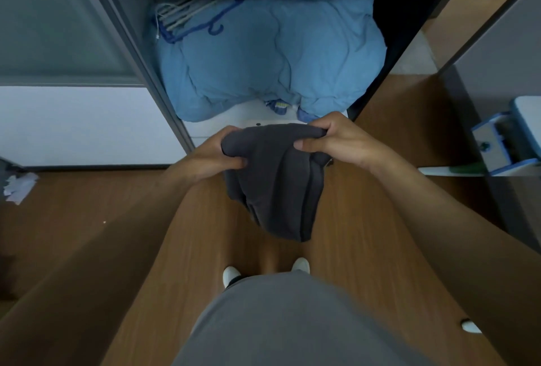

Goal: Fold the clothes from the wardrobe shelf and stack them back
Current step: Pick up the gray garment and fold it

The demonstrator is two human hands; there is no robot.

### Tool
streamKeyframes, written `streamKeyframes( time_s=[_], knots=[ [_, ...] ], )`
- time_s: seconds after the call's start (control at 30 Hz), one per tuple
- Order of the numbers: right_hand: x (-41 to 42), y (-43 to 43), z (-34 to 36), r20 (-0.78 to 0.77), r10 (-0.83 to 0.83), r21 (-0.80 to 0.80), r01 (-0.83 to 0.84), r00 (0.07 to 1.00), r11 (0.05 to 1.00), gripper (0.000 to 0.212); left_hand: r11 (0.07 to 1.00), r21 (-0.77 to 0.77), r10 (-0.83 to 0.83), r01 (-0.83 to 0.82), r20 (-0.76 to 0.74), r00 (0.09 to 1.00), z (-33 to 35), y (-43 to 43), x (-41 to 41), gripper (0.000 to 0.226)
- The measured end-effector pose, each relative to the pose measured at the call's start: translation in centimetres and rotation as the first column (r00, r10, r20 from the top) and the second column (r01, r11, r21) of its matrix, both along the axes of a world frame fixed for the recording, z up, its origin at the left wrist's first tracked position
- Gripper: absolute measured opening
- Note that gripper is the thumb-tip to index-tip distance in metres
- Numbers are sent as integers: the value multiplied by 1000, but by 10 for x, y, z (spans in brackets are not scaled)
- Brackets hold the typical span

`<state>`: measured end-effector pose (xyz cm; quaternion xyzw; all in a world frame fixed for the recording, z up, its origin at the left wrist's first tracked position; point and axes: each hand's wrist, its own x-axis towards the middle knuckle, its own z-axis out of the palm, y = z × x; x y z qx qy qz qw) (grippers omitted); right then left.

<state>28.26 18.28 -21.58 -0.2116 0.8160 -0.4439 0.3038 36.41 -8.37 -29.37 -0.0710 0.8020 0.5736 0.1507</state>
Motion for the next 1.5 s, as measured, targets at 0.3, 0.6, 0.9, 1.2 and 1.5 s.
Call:
streamKeyframes(
  time_s=[0.3,0.6,0.9,1.2,1.5],
  knots=[
    [-6,18,-4,378,-318,-492,480,869,726,22,772,494,457,-399,4,890,58,56,-20,28],
    [32,-11,-53,331,-241,-373,361,913,855,51,664,528,578,-530,87,811,95,56,-28,37],
    [32,-36,-43,522,-301,-449,557,798,699,29,811,264,560,-522,-91,824,80,11,-27,24],
    [33,-29,3,736,-215,-401,670,641,625,21,862,436,160,-257,249,955,-7,25,22,107],
    [7,-14,17,781,-299,-255,718,548,648,22,711,581,293,-396,268,918,15,57,7,40]
  ],
)
